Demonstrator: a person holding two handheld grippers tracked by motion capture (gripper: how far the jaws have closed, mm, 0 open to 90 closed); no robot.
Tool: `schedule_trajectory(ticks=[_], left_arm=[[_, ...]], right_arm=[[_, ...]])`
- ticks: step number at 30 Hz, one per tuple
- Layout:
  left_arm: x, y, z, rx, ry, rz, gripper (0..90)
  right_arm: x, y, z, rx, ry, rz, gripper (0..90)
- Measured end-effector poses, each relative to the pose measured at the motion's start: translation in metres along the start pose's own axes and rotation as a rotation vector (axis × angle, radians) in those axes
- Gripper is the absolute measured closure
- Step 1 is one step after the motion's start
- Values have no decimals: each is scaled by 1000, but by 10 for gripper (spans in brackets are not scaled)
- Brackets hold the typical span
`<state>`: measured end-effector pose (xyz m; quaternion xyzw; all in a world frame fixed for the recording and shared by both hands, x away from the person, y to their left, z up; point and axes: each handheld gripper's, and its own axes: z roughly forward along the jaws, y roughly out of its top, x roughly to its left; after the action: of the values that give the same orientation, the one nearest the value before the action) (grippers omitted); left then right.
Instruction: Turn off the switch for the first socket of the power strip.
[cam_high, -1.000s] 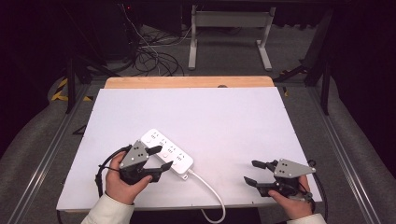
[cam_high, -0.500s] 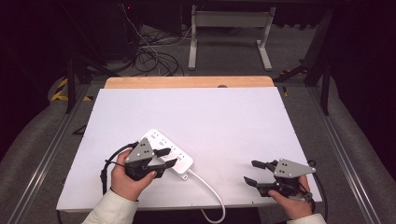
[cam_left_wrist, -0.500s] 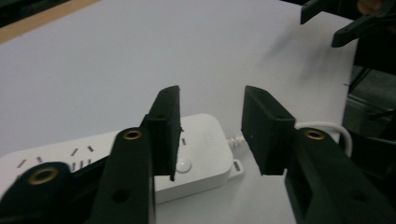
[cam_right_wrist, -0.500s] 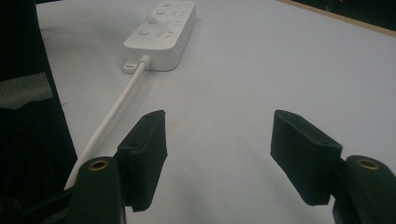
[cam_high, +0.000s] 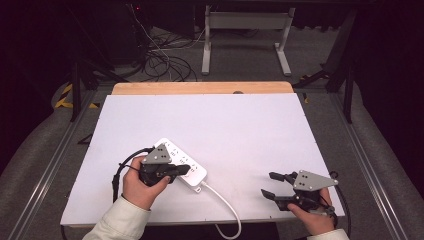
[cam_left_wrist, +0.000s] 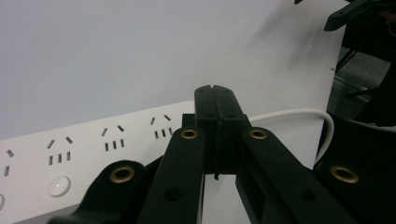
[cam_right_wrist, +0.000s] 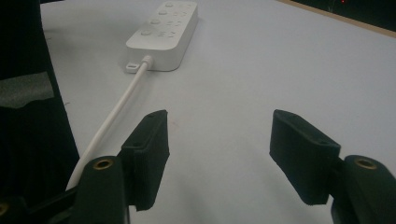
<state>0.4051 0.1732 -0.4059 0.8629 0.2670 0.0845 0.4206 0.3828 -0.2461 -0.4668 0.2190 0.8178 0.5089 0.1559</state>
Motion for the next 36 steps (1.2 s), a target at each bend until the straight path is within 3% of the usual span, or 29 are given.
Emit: schedule_trajectory(ticks=[8,17,24,36], left_arm=[[10,12,10,135,8,-3,900],[16,23,21,254,-3,-17,900],[15,28,27,324,2,18,900],[17,30,45,473,-15,34,900]], right_arm=[[0,0,0,1,-2,0,394],[0,0,1,4,2,0,392],[0,0,0,1,3,3,389],[-1,-1,0,-3,5,8,386]])
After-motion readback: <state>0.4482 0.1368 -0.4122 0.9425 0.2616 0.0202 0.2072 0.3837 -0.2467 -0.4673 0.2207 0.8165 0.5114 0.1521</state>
